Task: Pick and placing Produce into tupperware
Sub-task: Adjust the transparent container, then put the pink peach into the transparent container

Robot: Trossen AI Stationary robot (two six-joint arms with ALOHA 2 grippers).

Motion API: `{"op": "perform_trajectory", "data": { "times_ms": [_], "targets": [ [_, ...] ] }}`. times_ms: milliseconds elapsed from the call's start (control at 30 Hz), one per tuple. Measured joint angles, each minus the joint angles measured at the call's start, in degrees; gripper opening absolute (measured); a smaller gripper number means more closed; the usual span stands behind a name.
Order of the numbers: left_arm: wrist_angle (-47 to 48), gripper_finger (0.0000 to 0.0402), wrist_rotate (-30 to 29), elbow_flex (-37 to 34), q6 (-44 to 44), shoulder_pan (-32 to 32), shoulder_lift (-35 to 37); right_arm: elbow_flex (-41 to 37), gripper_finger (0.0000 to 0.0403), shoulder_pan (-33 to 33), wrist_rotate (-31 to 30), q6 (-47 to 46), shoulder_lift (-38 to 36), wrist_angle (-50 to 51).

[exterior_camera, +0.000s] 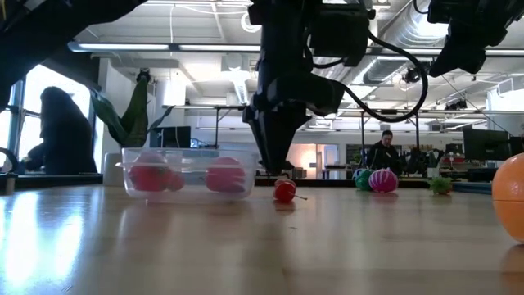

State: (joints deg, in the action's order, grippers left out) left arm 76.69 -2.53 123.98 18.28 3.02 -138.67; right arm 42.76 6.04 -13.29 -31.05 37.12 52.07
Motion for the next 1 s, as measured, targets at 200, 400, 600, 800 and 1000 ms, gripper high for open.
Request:
{"op": "perform_trajectory", "data": {
  "times_ms": [200, 400, 600, 800, 1000],
  "targets": [
    [1.1, 0.0099, 0.0, 0.0, 0.4, -0.9, 0.0, 0.0, 0.0000, 0.0, 0.0, 0.0, 0.0, 0.0],
    [1.5, 0.0099, 0.4, 0.0, 0.3, -1.7, 0.0, 0.0, 0.0000, 0.0, 0.0, 0.0, 0.0, 0.0],
    [1.1, 0.0099, 0.7, 0.0, 0.2, -1.6, 0.0, 0.0, 0.0000, 0.0, 0.0, 0.0, 0.0, 0.0],
    [-1.8, 0.0099, 0.3, 1.3, 1.6, -0.7, 0.0, 0.0, 0.0000, 0.0, 0.0, 0.0, 0.0, 0.0],
    [-5.8, 0.0099, -2.5, 3.7, 8.7, 1.8, 0.2, 0.0, 0.0000, 0.0, 0.0, 0.0, 0.0, 0.0]
  ]
}}
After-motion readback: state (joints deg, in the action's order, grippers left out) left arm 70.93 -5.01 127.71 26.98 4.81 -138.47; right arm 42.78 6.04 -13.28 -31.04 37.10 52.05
